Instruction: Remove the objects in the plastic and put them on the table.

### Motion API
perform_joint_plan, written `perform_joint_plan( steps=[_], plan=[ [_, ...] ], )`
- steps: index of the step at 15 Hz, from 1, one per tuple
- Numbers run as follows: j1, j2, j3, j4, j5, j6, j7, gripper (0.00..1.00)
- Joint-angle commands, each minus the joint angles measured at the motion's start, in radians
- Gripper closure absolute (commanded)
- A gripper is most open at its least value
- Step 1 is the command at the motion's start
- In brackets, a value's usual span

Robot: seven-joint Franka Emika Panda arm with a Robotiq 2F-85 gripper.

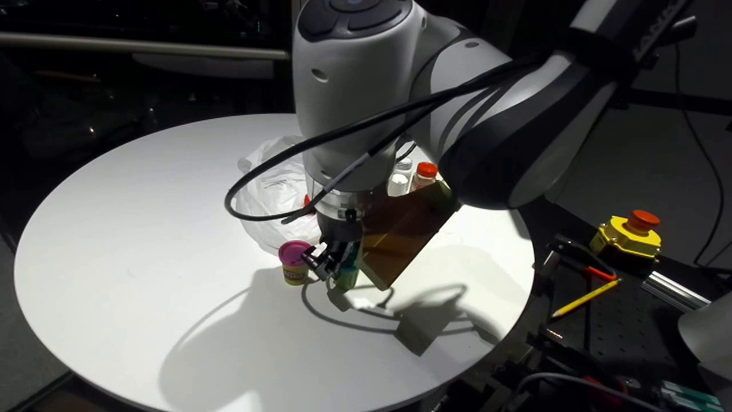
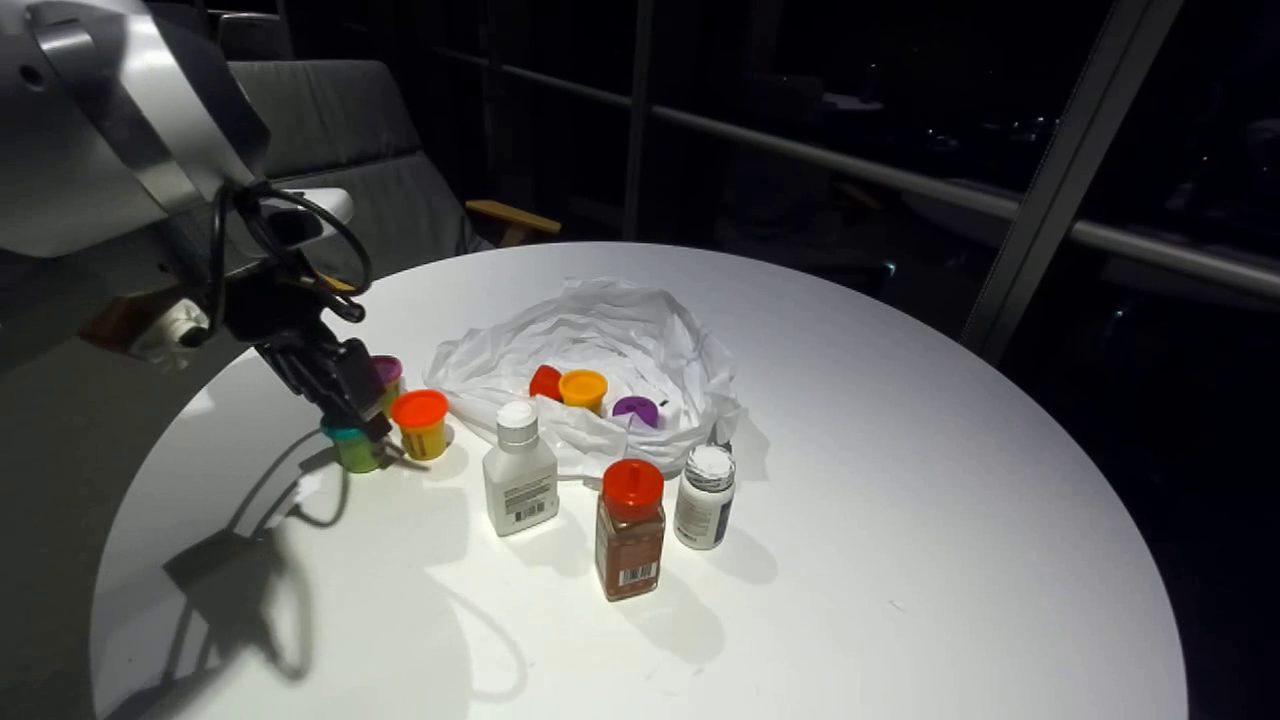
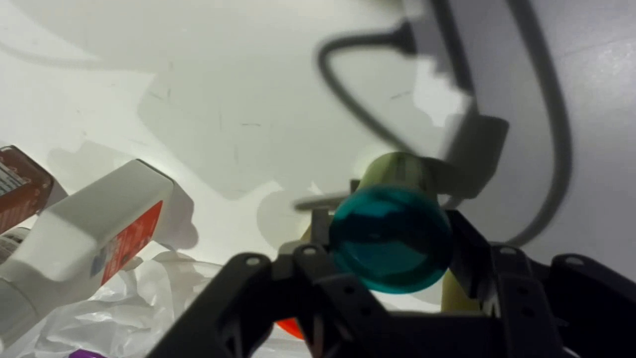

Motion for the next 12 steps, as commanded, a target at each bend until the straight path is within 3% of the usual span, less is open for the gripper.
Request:
perform_joint_plan(
  steps=[1, 2, 8, 12],
  plan=[
    [-0.026, -0.044, 0.020, -0.040, -0.001, 0.008, -0.048, 0.08],
    [-0.027, -0.059, 0.028, -0.050, 0.005, -0.006, -0.062, 0.00],
    [-0.059, -0.181, 0.100, -0.063, 0.143, -0.222, -0.196, 0.00],
    [-0.121, -0.231, 0.071, 0.044, 0.174, -0.370, -0.339, 0.00]
  ],
)
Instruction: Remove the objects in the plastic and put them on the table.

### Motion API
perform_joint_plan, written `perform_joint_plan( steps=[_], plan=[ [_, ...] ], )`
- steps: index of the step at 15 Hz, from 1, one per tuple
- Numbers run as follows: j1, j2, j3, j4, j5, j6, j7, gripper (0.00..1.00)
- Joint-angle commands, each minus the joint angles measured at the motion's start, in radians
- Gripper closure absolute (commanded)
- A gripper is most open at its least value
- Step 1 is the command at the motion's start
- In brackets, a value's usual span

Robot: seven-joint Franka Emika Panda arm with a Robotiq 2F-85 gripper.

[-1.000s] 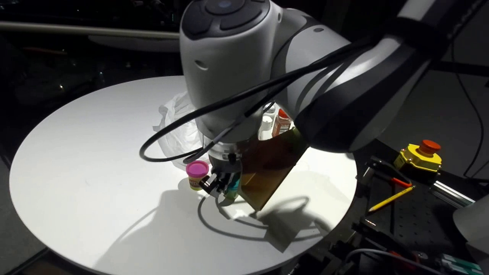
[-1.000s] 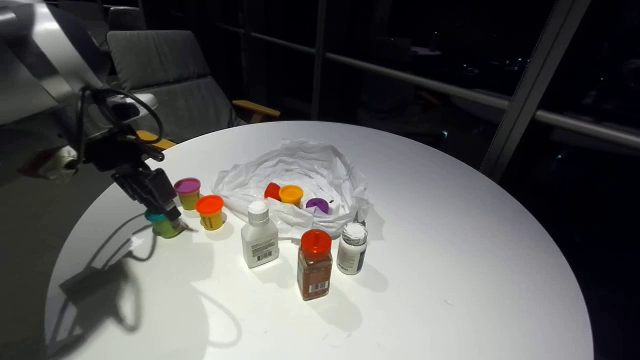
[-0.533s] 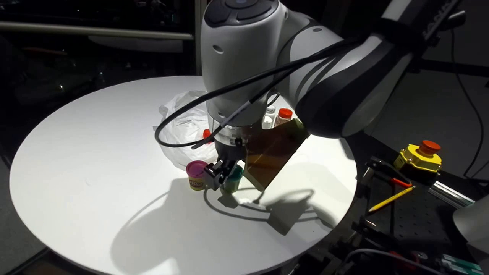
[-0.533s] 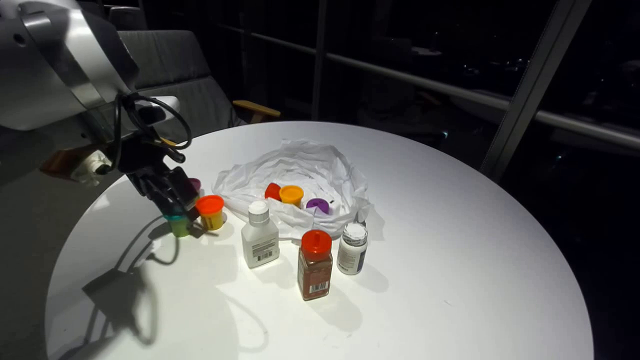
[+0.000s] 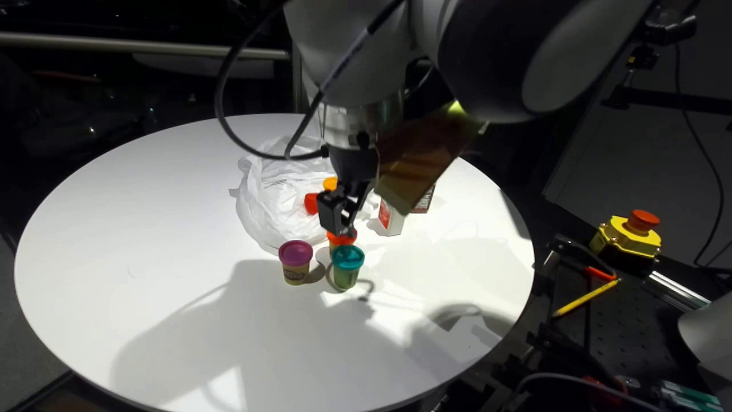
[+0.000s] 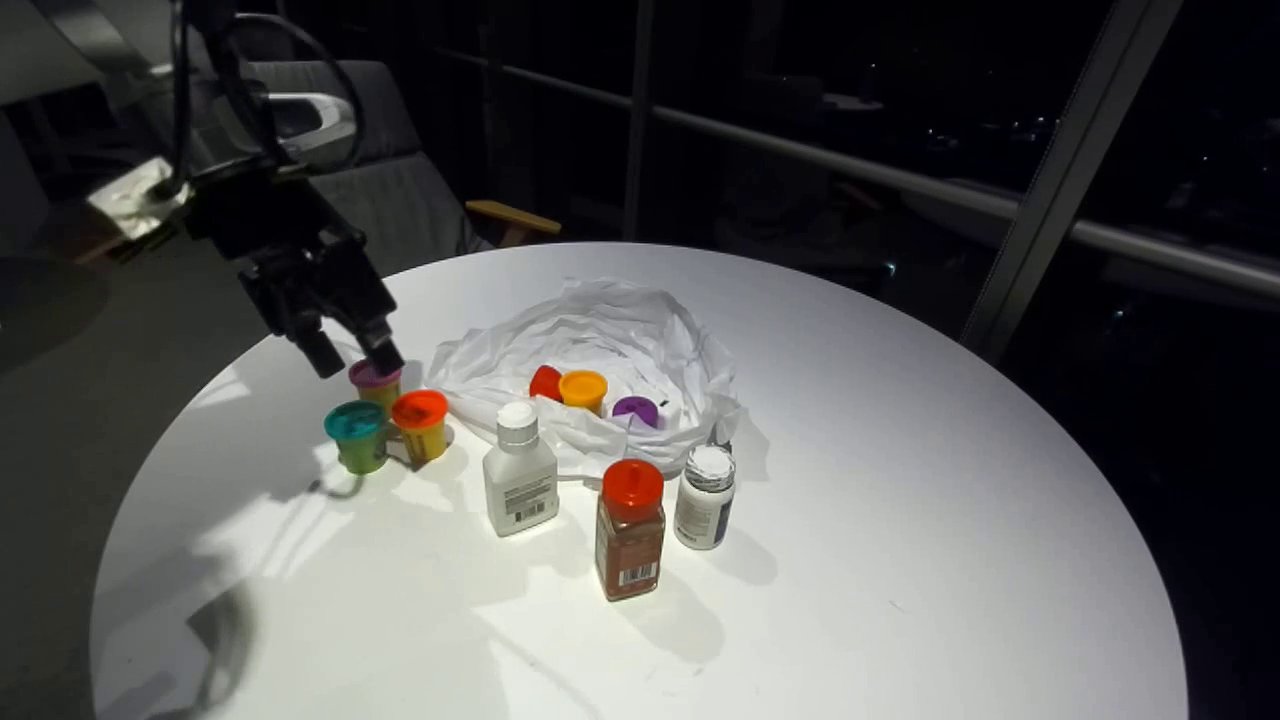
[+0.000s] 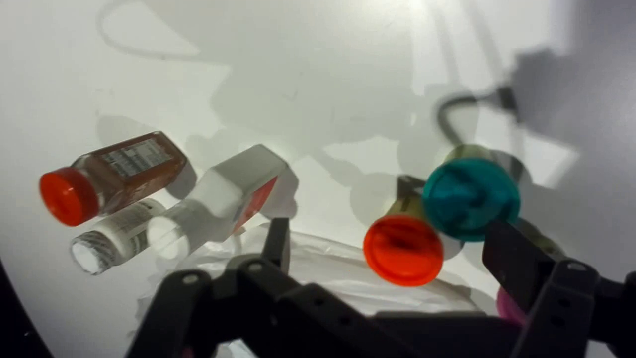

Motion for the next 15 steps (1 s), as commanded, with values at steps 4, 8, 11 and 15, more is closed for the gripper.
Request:
perform_joint_plan(
  steps=[4, 8, 11, 15],
  plan=[
    [-0.142, 0.036, -0.037, 0.225, -0.004, -0.041, -0.304, 0.00],
    [-0.200, 0.171, -0.037, 0.358, 0.089, 0.042, -0.474, 0.00],
    [-0.206, 0.261, -0.040, 0.419, 0.211, 0.087, -0.581, 0.00],
    [-0.183, 0.336, -0.074, 0.470, 0.314, 0.085, -0.573, 0.00]
  ],
)
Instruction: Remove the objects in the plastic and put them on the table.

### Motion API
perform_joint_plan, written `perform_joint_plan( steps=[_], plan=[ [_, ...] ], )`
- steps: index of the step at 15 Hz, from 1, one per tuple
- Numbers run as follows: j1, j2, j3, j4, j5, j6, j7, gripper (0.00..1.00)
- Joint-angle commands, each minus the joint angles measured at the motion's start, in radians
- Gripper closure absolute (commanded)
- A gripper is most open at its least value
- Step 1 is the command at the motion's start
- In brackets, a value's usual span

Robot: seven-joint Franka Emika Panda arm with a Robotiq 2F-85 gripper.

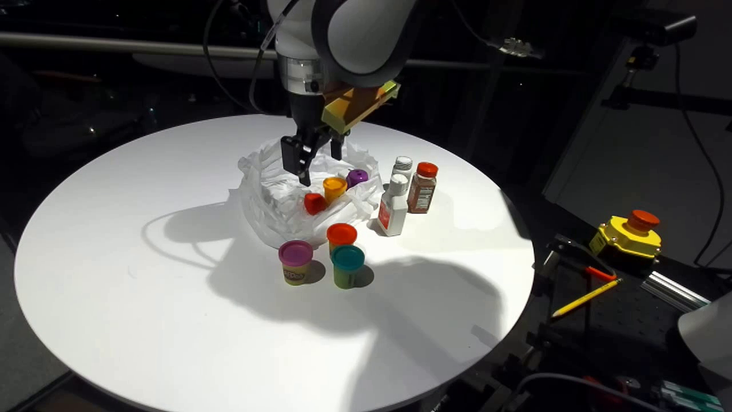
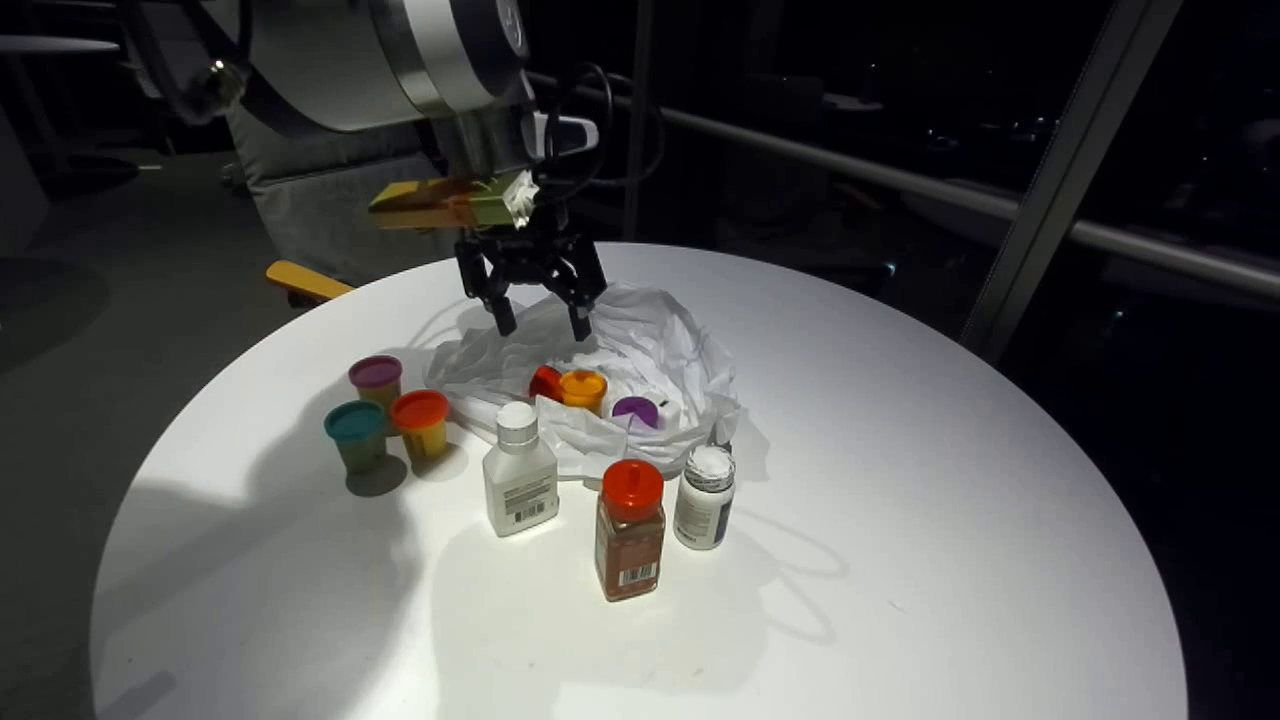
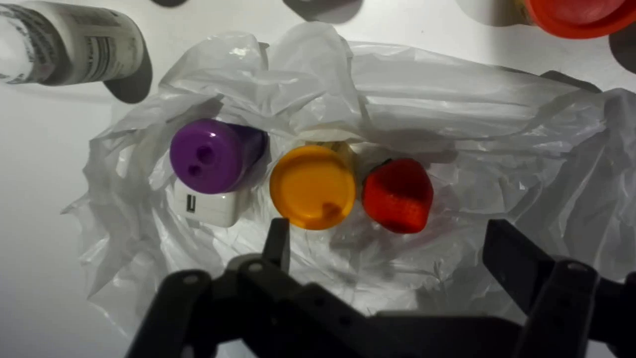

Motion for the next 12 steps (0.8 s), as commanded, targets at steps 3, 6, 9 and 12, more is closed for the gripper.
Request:
perform_joint_plan(
  steps=[3, 6, 9, 12],
  plan=[
    [0.033, 0.079, -0.048, 0.080, 0.121, 0.011, -0.001, 0.00],
    [0.044, 0.094, -0.070, 0.088, 0.153, 0.016, 0.020, 0.00],
    [0.063, 0.101, -0.101, 0.095, 0.164, 0.011, 0.056, 0.00],
    [0.062, 0.104, -0.111, 0.098, 0.174, 0.008, 0.064, 0.00]
  ],
)
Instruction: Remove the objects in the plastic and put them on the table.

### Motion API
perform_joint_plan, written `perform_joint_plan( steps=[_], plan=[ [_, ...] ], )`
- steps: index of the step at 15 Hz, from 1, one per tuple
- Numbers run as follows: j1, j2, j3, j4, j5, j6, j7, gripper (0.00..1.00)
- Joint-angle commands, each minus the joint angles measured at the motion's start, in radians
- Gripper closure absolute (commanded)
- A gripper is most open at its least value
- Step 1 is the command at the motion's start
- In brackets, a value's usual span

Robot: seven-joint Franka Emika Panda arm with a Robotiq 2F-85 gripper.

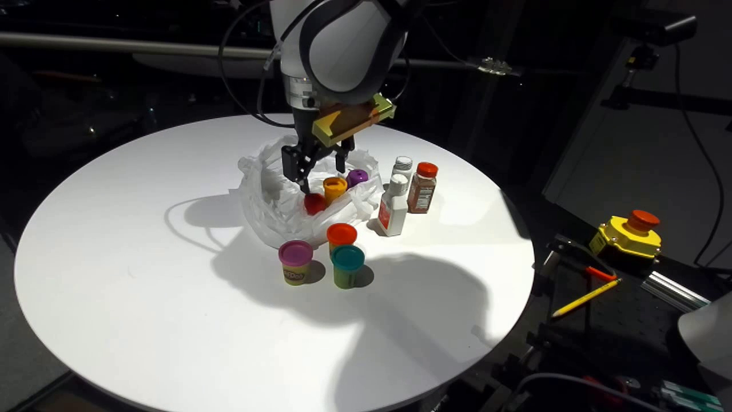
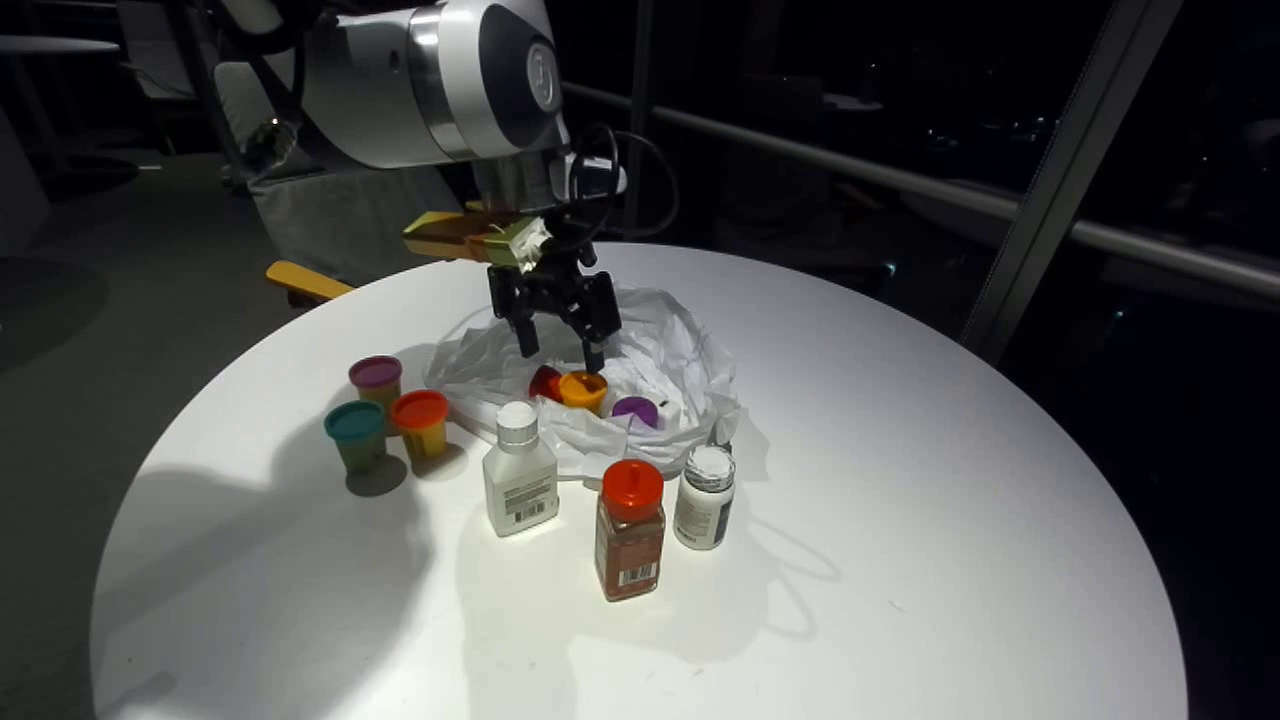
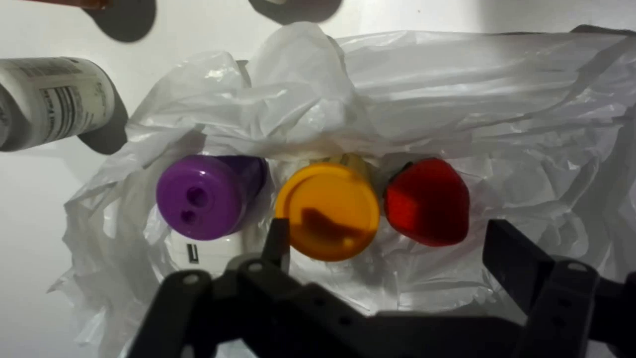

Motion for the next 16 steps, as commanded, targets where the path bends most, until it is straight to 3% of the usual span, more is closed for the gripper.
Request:
perform_joint_plan(
  steps=[1, 16],
  plan=[
    [0.017, 0.016, -0.027, 0.031, 0.035, 0.000, 0.015, 0.00],
    [-0.001, 0.037, -0.034, 0.022, 0.115, 0.023, 0.007, 0.00]
  ],
)
